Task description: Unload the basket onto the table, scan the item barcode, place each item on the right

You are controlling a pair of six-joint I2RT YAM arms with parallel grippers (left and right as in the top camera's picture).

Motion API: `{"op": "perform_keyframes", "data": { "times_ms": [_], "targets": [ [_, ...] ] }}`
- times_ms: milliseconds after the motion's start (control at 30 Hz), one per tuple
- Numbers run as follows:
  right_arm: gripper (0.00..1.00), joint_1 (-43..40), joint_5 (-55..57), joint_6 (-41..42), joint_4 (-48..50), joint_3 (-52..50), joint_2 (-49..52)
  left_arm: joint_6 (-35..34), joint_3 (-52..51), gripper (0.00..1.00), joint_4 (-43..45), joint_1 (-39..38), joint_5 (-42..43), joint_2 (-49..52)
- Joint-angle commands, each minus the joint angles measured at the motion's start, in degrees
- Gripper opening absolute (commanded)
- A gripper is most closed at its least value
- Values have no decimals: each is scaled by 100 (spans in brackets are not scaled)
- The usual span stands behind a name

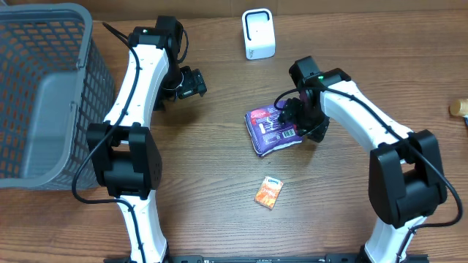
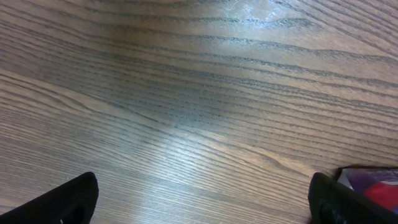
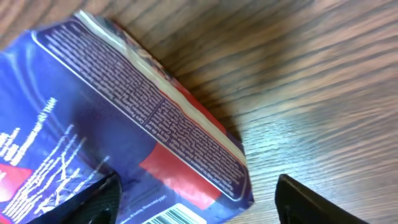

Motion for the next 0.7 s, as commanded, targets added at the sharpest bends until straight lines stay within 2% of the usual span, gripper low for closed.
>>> {"op": "perform_keyframes", "data": {
  "times_ms": [0,100,467,600,667],
  "targets": [
    [99,13,138,-455,81,46,-520,-79,-35,100,4,-11,-39,31],
    [100,-46,131,-881,299,127,-562,-79,-35,100,4,-11,-39,31],
    [100,-723,-33,-1034,999,131,-562,-79,-35,100,4,-11,-39,31],
    [100,-914,-234,-1644,1060,129,-560,-79,-35,100,4,-11,-39,31],
    [100,-909,-734,-2500,1099,120,-553,-79,-35,100,4,-11,-39,31]
  ]
}}
